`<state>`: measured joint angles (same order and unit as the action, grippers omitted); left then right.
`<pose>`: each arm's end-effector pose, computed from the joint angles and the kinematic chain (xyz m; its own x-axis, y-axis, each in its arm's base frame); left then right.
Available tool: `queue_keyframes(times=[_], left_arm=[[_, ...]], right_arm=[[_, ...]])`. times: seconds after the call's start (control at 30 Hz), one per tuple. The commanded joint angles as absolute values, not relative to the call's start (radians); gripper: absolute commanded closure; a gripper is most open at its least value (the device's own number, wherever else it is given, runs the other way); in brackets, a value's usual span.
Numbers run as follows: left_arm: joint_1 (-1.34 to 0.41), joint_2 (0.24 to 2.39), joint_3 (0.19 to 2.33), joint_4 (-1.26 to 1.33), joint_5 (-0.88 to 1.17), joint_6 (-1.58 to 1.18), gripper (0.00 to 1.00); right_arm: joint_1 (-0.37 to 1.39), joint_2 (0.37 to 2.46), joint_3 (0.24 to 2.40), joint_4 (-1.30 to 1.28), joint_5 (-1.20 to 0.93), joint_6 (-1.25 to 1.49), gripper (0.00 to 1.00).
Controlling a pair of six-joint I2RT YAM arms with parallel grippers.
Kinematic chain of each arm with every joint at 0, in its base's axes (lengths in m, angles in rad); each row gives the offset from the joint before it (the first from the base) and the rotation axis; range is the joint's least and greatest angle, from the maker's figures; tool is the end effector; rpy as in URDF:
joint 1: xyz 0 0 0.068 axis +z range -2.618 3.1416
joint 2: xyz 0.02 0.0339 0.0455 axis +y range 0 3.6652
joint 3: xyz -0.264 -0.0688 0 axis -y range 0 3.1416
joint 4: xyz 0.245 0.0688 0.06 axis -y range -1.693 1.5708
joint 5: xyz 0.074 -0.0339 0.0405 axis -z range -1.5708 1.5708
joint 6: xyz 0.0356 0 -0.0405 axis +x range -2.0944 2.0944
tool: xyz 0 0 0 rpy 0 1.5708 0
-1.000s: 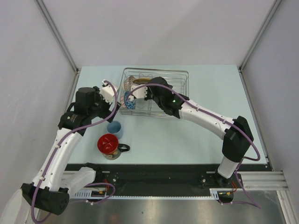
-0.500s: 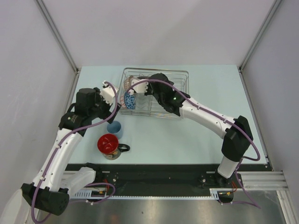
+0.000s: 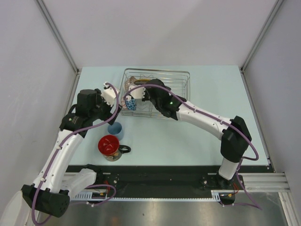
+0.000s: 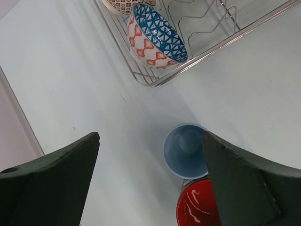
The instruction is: Load the mixed dishes into the dish rack
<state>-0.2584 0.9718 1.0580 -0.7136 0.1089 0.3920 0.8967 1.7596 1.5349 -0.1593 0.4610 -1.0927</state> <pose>0.1911 -0.0545 0.3482 -0.3950 0.4972 -0.7725 0.5302 0.8101 0.2503 0.2745 0.3182 0.3370 0.2851 -0.9171 -0.2786 -0.4111 0.1456 -0.8999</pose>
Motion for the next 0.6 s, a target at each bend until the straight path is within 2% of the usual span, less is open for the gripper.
queue_keyframes(times=[0.0,0.57], left_arm=[[-0.247,0.945,1.051,-0.675,0.126,0.374,0.05],[-0.247,0.943,1.052,-0.676,0.123,0.376,0.05]], right_arm=[[0.905,1.727,1.543,-0.037,0.479,-1.077,1.00],[0.873,1.775,1.509,-0.097,0.446,-1.020,1.00]])
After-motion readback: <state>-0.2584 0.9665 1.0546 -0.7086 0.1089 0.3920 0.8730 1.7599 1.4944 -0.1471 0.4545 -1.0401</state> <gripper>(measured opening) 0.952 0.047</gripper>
